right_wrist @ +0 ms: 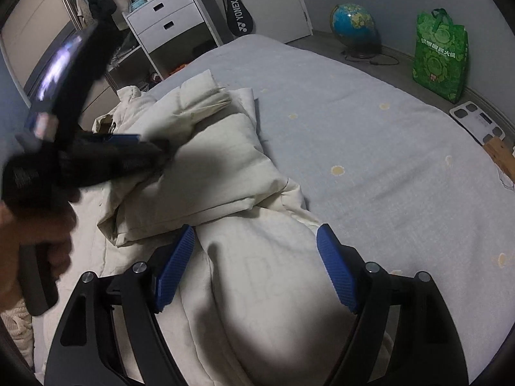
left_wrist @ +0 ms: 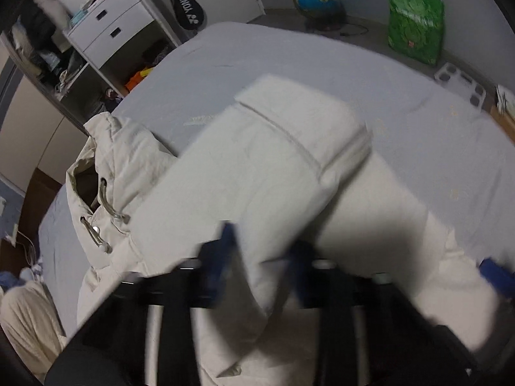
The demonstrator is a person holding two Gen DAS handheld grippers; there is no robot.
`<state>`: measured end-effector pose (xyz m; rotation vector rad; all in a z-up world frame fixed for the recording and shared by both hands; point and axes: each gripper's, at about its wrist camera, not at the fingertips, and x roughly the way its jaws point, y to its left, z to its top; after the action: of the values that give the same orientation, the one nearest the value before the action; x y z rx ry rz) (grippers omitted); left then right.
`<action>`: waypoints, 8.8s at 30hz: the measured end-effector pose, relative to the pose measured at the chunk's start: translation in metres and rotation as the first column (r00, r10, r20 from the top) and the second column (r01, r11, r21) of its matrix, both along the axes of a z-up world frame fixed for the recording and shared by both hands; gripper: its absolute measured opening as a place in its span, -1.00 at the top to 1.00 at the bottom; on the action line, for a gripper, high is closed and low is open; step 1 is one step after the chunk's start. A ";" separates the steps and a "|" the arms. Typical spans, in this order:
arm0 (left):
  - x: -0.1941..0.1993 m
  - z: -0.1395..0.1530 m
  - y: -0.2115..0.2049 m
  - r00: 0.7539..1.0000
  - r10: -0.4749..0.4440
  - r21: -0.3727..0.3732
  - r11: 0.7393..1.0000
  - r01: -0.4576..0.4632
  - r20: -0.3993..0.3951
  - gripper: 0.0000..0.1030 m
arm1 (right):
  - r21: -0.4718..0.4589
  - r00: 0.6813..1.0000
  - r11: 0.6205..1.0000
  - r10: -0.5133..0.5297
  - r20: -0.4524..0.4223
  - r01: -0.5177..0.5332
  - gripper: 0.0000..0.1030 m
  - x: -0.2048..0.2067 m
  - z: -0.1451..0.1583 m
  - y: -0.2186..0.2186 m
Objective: Fold large clothes
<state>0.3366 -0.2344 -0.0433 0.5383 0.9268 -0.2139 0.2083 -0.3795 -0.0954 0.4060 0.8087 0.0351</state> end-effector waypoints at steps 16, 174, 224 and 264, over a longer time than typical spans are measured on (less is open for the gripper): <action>-0.046 0.058 0.167 0.922 0.375 -0.341 0.882 -0.324 0.094 0.81 | -0.062 1.000 0.998 0.019 0.000 -0.019 -0.45 0.003 -0.001 0.014; -0.278 0.006 0.436 0.513 0.841 -0.670 0.283 -0.686 -0.170 -0.57 | -0.559 0.627 0.490 0.776 -0.070 -0.669 -0.62 -0.015 0.077 0.441; -0.285 -0.004 0.466 0.357 0.918 -0.698 0.141 -0.702 -0.174 -0.82 | -0.294 0.829 0.799 0.558 0.034 -0.525 0.57 0.063 0.121 0.327; -0.274 -0.005 0.455 0.383 0.913 -0.639 0.209 -0.740 -0.144 -0.82 | 0.185 0.965 0.960 0.235 -0.117 -0.211 0.79 0.103 0.030 0.093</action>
<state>0.0626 0.2206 -0.0481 -0.6406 0.6923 0.5783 0.3113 -0.2862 -0.0650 0.4813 0.9894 0.2924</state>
